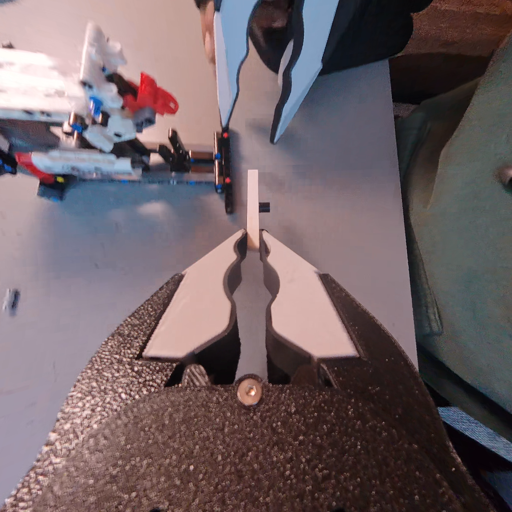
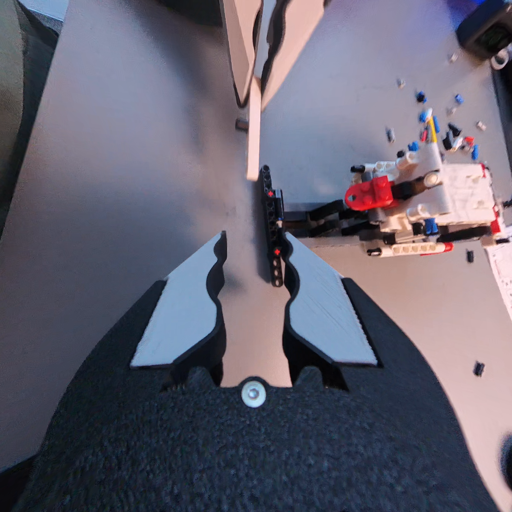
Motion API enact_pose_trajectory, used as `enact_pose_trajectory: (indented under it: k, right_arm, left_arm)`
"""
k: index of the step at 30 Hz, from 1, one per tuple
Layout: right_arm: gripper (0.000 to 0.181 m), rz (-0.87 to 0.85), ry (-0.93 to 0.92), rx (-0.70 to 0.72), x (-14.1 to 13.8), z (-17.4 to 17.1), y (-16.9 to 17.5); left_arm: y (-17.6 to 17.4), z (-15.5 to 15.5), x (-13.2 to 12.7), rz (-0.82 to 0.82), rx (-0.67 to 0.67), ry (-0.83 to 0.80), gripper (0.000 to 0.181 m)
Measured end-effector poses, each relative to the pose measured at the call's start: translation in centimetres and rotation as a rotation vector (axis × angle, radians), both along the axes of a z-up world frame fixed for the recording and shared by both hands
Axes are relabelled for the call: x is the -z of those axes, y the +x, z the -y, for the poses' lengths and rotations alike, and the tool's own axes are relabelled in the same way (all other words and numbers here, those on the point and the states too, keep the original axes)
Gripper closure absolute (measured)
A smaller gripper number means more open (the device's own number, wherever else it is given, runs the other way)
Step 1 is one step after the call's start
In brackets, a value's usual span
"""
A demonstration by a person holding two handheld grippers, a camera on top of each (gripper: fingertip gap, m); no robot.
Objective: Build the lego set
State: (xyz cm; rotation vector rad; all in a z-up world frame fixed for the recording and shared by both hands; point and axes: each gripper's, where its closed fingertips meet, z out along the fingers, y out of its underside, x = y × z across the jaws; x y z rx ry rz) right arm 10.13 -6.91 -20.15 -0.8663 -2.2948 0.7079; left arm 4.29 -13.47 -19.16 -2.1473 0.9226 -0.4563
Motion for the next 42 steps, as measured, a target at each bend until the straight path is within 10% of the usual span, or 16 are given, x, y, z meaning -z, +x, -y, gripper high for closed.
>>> enact_pose_trajectory:
  k: [11, 22, 42]
  right_arm:
    - [0.167, 0.272, -0.074, -0.006, 1.8, -2.2, -0.6]
    - [0.170, 0.397, -0.528, -0.047, -12.7, 1.2, 0.4]
    - [0.173, 0.255, -0.995, -0.042, -12.2, -1.3, 0.7]
  left_arm:
    - [-4.7, 1.3, -0.6, 0.018, -0.109, -0.022, 0.152]
    - [-2.8, -3.7, -4.7, 0.016, -0.106, 0.210, 0.131]
    - [-1.7, -9.9, -4.7, 0.023, -0.092, 0.265, 0.137]
